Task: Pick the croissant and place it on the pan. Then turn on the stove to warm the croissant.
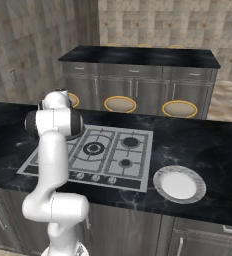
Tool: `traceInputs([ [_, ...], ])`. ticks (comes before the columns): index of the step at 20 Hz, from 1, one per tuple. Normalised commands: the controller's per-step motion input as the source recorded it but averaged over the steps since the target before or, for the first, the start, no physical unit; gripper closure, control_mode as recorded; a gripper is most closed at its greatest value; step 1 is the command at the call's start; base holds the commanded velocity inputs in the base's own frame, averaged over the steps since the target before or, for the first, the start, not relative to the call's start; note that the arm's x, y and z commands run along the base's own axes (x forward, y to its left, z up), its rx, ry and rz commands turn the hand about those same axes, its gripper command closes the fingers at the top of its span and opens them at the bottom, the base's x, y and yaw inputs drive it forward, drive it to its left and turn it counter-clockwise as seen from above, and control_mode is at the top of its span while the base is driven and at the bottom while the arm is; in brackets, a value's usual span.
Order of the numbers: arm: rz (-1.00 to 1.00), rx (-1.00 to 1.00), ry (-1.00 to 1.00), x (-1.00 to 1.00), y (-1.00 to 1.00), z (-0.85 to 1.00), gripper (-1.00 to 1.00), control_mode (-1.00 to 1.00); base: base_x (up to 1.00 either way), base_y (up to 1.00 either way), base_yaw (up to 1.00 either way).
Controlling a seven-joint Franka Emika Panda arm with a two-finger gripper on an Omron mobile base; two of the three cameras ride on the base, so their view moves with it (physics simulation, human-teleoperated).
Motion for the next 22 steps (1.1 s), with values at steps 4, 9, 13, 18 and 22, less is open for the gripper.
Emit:
traceInputs([
  [4, 0.01, 0.0, 0.0, 0.13, 0.04, -0.24, 1.0, -1.0, 0.0, 0.0, 0.0],
  [9, 0.01, 0.0, 0.0, 0.08, 0.05, -0.2, 1.0, -1.0, 0.0, 0.0, 0.0],
  [13, 0.0, 0.0, 0.0, 0.03, 0.17, -0.14, -1.0, -1.0, 0.0, 0.0, 0.0],
  [18, 0.0, 0.0, -0.03, -0.01, 0.0, -0.05, -1.0, -1.0, 0.0, 0.0, 0.0],
  [22, 0.0, 0.0, -0.09, -0.04, 0.0, 0.0, -1.0, -1.0, 0.0, 0.0, 0.0],
])
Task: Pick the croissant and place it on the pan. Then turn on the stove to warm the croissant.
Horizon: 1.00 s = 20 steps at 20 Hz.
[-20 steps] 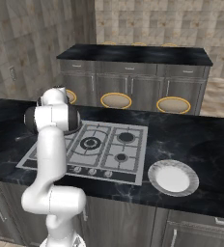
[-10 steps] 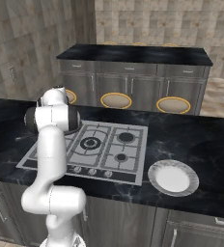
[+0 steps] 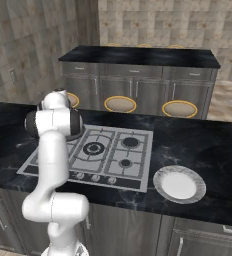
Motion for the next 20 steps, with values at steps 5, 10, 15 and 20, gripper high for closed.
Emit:
traceInputs([
  [5, 0.03, 0.0, -0.16, -0.29, 0.0, 0.02, -1.0, -1.0, 0.0, 0.0, 0.0],
  [10, 0.04, 0.0, -0.22, -0.51, -0.11, 0.27, -1.0, -1.0, 0.0, 0.0, 0.0],
  [15, 0.03, 0.03, -0.22, -0.52, -0.25, 0.29, -1.0, -1.0, 0.0, 0.0, 0.0],
  [20, 0.01, 0.11, -0.13, -0.42, -0.34, 0.42, -1.0, -1.0, 0.0, 0.0, 0.0],
])
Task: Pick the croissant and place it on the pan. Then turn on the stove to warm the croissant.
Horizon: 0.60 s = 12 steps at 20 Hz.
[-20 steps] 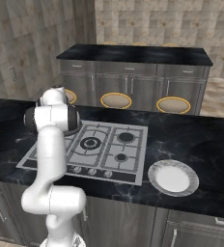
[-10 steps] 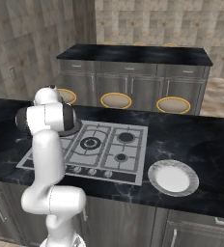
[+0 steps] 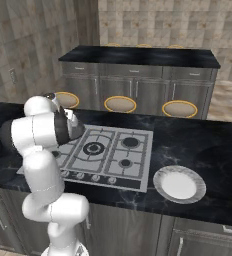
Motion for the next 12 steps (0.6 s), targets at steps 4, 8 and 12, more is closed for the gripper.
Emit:
traceInputs([
  [4, 0.0, 0.15, -0.04, -0.35, -0.27, 0.53, -1.0, -1.0, 0.0, 0.0, 0.0],
  [8, 0.0, 0.11, 0.0, -0.36, -0.21, 0.54, -1.0, -1.0, 0.0, 0.0, 0.0],
  [12, 0.0, 0.07, 0.0, -0.48, -0.18, 0.49, -1.0, -1.0, 0.0, 0.0, 0.0],
])
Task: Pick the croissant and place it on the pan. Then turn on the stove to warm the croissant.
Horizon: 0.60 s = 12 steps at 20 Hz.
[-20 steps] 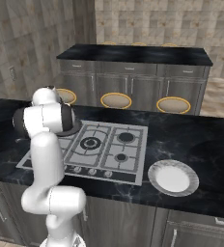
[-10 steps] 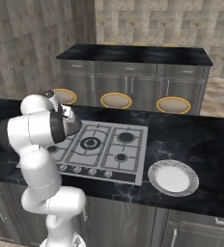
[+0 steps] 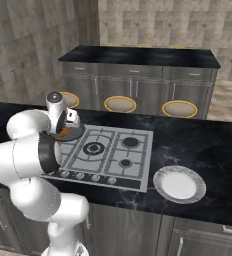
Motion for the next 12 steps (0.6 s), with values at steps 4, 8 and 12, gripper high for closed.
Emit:
traceInputs([
  [4, -0.02, 0.03, 0.06, -0.43, -0.03, 0.43, -1.0, -1.0, 0.0, 0.0, 0.0],
  [8, -0.04, 0.01, 0.1, -0.44, 0.0, 0.38, -1.0, -1.0, 0.0, 0.0, 0.0],
  [12, -0.04, 0.0, 0.11, -0.48, -0.01, 0.34, -1.0, -1.0, 0.0, 0.0, 0.0],
])
